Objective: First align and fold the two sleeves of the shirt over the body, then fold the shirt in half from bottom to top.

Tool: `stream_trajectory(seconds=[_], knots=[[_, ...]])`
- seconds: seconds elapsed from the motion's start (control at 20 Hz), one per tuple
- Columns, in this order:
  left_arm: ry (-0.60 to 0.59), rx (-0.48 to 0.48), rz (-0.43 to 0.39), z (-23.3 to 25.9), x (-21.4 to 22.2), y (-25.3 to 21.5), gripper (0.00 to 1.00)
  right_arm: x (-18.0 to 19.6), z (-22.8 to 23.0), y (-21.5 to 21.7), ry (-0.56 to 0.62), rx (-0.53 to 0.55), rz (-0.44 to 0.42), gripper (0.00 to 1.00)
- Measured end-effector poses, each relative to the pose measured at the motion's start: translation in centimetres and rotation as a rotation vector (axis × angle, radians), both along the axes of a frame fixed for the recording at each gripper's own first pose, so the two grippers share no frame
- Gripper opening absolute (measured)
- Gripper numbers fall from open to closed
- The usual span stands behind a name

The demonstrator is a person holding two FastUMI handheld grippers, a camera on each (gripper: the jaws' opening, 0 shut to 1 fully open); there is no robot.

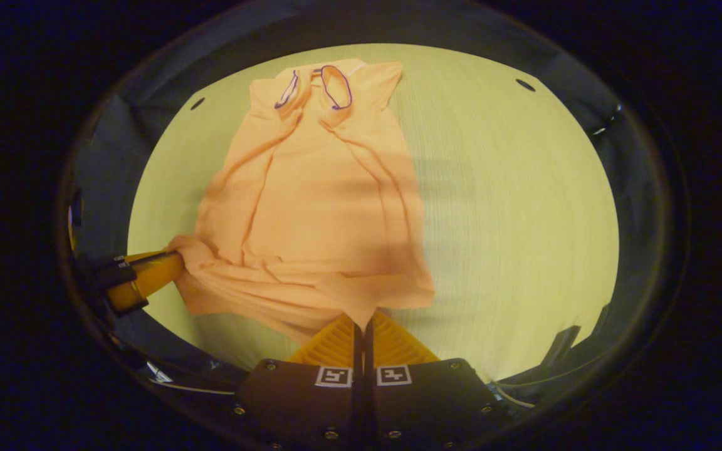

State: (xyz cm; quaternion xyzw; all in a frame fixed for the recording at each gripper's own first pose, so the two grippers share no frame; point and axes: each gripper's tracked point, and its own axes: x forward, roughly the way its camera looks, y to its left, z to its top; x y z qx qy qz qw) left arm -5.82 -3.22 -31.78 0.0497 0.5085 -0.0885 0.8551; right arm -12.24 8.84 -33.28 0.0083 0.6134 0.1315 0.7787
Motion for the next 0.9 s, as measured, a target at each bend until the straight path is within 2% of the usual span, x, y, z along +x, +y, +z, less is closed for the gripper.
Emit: stream_trajectory(seconds=[0.15, 0.5, 0.9], knots=[[-0.049, -0.018, 0.016, 1.8, 3.3, -0.1, 0.07, 3.6, 2.0, 0.4, -0.059, 0.02, -0.003, 0.0], [-0.187, -0.048, 0.039, 6.2, 13.7, -1.4, 0.07, 14.8, 5.5, 1.8, -0.208, 0.05, -0.022, 0.0], [-0.343, -0.064, 0.047, 10.4, 24.4, -3.2, 0.07, 26.5, 9.0, 2.6, -0.352, 0.091, -0.115, 0.0]])
